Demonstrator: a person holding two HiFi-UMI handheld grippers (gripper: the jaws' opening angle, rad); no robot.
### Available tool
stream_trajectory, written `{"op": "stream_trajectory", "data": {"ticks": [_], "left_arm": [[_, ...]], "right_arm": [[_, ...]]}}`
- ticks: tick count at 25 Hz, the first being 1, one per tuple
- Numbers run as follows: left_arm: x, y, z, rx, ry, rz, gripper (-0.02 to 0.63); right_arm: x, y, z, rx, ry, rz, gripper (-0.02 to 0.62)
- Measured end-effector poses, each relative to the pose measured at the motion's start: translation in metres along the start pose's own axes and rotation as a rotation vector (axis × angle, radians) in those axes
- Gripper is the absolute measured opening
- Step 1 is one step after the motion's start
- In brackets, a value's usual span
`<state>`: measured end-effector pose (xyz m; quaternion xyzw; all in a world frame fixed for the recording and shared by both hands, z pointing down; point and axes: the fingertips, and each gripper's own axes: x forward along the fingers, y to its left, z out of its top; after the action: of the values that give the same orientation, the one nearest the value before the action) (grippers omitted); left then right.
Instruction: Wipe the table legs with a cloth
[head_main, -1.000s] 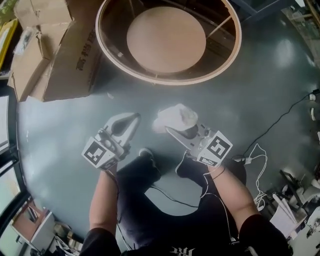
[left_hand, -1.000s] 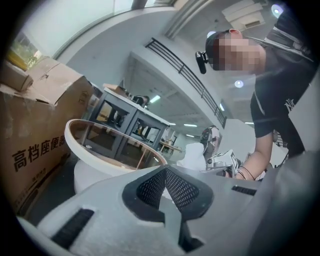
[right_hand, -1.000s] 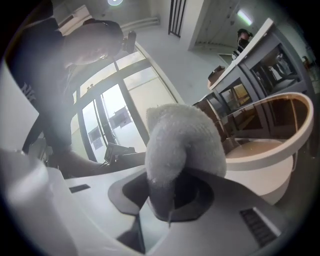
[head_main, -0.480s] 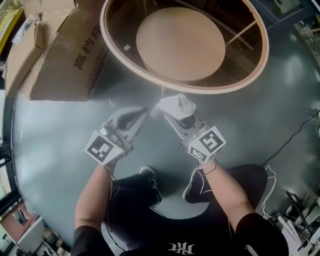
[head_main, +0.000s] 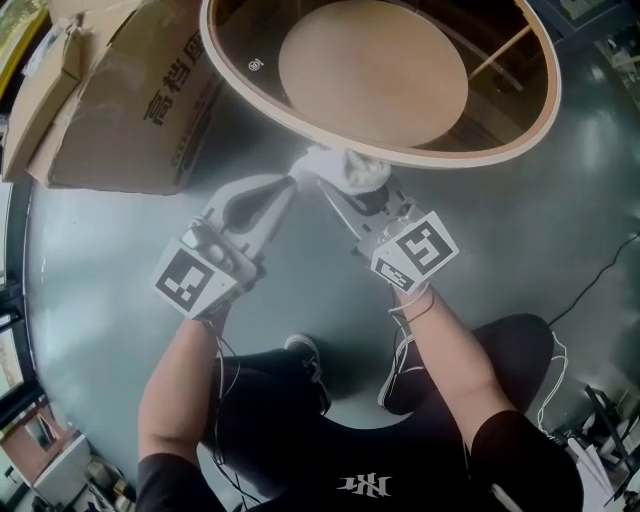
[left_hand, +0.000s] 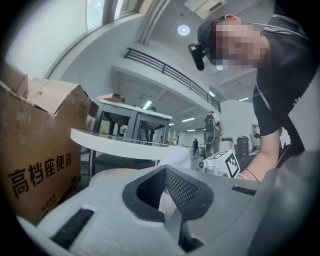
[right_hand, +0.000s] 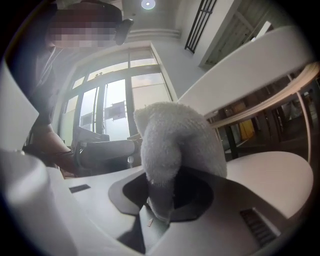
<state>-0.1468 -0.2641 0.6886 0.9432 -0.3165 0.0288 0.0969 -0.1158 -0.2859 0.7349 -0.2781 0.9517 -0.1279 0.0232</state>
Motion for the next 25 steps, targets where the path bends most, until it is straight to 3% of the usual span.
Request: {"op": "stream_trajectory", "data": {"ticks": [10,15,25], "left_arm": [[0.015,-0.013,-0.027,0.069,0.077,-0.086,0.006],[0.022,-0.018,-0.037,0.012,0.089,-0.097,0.006],[0.02,-0.029,-0.036,0.02,0.08,-0.138,0.006]], "right_arm": [[0.002,-0.03,-0.081,0.117,0.042,-0.061,0.08],[0.002,-0.041,-0.126,0.13,0.086,-0.098,0.078],[0.005,-0.068,-0.227,0.157,0.175,-0.128,0.077]]}}
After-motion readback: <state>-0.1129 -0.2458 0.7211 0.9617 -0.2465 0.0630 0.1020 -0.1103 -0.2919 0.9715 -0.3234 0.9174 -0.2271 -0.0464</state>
